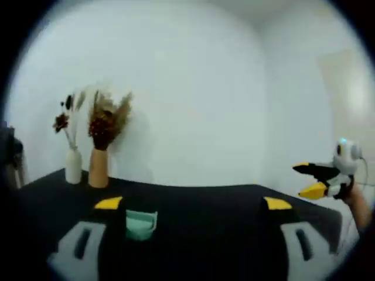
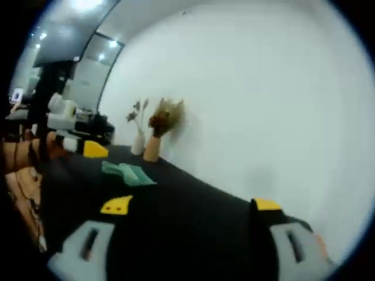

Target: Pick up the broom and sweep the trash on the tabletop into the dustpan.

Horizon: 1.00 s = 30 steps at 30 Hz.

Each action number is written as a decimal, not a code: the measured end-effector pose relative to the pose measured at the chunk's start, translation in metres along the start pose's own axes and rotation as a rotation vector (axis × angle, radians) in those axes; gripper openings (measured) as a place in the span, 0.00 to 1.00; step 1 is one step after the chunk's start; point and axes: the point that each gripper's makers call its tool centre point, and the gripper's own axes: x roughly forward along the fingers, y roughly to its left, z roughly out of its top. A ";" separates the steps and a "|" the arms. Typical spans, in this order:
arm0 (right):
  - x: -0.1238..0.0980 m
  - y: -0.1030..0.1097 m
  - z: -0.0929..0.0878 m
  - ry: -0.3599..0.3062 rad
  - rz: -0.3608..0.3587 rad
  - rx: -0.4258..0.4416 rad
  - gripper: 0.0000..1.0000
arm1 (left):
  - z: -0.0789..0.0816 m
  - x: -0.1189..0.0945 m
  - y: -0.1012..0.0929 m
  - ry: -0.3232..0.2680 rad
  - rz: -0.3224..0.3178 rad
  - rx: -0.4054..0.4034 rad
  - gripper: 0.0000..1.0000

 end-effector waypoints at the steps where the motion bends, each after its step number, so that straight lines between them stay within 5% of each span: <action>1: -0.006 -0.003 -0.003 0.005 0.000 0.022 0.83 | -0.003 -0.002 -0.004 0.010 -0.017 0.005 0.95; 7: -0.034 -0.013 -0.020 0.006 0.025 0.104 0.96 | -0.018 -0.015 -0.023 0.069 -0.085 0.098 0.95; 13: -0.052 -0.018 -0.042 0.020 0.024 0.156 0.97 | -0.028 -0.026 -0.035 0.106 -0.148 0.123 0.95; 30: -0.086 -0.018 -0.086 0.066 0.003 0.163 0.96 | -0.062 -0.060 -0.022 0.167 -0.195 0.096 0.95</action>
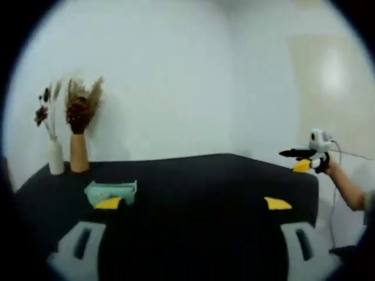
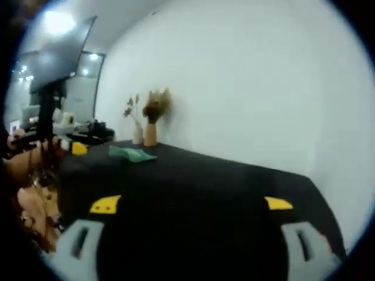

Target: Pick up the broom and sweep the trash on the tabletop into the dustpan.

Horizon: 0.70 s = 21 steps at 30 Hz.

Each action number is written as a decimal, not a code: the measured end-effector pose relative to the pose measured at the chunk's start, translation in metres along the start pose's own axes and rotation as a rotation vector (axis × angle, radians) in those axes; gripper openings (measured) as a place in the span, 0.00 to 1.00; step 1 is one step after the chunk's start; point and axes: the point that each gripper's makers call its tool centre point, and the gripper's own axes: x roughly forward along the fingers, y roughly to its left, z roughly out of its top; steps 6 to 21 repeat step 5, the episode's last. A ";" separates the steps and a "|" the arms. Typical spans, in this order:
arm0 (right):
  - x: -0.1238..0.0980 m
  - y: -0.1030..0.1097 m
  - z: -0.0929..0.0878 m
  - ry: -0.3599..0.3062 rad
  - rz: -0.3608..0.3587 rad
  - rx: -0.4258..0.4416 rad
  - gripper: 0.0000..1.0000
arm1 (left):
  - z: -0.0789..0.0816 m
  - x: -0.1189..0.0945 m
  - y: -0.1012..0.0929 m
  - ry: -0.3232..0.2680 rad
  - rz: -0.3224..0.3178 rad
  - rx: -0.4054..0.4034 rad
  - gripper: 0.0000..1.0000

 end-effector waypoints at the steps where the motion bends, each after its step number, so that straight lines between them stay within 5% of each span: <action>1: -0.001 0.001 0.001 -0.006 0.006 0.010 0.95 | -0.002 0.000 -0.001 0.003 -0.004 -0.002 0.95; 21: -0.002 0.004 -0.004 0.004 0.010 -0.003 0.95 | -0.005 -0.003 -0.009 -0.002 -0.029 0.008 0.95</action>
